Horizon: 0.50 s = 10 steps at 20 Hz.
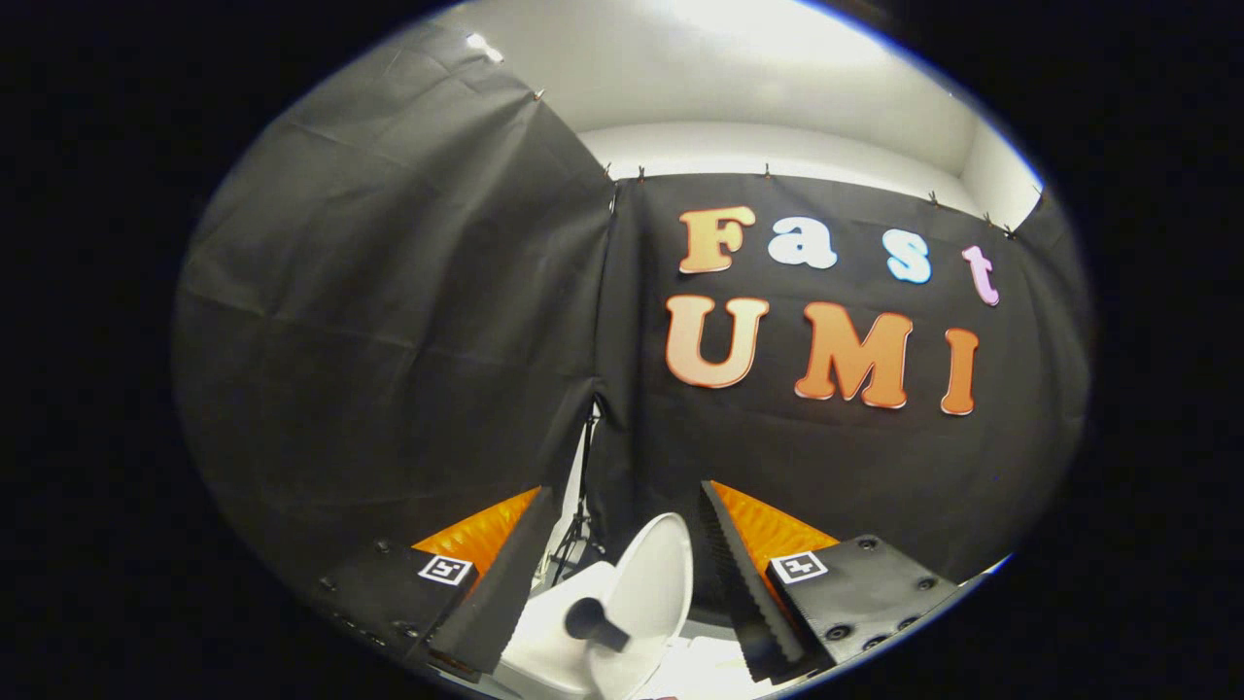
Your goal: Open the toilet lid.
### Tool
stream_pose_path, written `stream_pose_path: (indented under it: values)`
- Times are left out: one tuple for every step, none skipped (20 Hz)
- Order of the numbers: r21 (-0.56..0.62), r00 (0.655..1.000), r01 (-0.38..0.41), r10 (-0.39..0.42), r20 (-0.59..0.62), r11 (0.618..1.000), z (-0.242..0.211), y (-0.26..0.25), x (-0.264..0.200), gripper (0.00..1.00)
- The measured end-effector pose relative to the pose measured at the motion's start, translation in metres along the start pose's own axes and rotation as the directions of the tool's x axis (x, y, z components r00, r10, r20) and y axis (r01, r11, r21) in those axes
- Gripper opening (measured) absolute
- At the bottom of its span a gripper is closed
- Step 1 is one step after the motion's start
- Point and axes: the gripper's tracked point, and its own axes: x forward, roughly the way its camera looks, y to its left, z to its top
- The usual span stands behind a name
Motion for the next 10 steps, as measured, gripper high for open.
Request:
stream_pose_path:
  values:
    - [-0.003, 1.000, 0.013, -0.012, 0.009, 1.000, 0.007, -0.023, -0.010, 0.95]
    - [-0.007, 0.999, 0.034, -0.034, 0.027, 0.999, 0.015, -0.046, -0.022, 0.95]
    - [-0.017, 0.997, 0.061, -0.060, 0.042, 0.998, 0.023, -0.073, -0.035, 0.96]
    - [-0.031, 0.994, 0.094, -0.092, 0.053, 0.995, 0.028, -0.101, -0.047, 0.96]
    - [-0.046, 0.990, 0.128, -0.125, 0.063, 0.991, 0.030, -0.129, -0.061, 0.96]
    - [-0.059, 0.985, 0.158, -0.154, 0.073, 0.986, 0.030, -0.154, -0.079, 0.96]
    - [-0.066, 0.978, 0.196, -0.191, 0.080, 0.978, 0.027, -0.179, -0.097, 0.96]
    - [-0.072, 0.970, 0.234, -0.228, 0.080, 0.970, 0.020, -0.203, -0.117, 0.96]
    - [-0.076, 0.963, 0.266, -0.261, 0.068, 0.961, 0.009, -0.226, -0.136, 0.96]
    - [-0.081, 0.956, 0.291, -0.288, 0.049, 0.953, -0.006, -0.243, -0.155, 0.96]
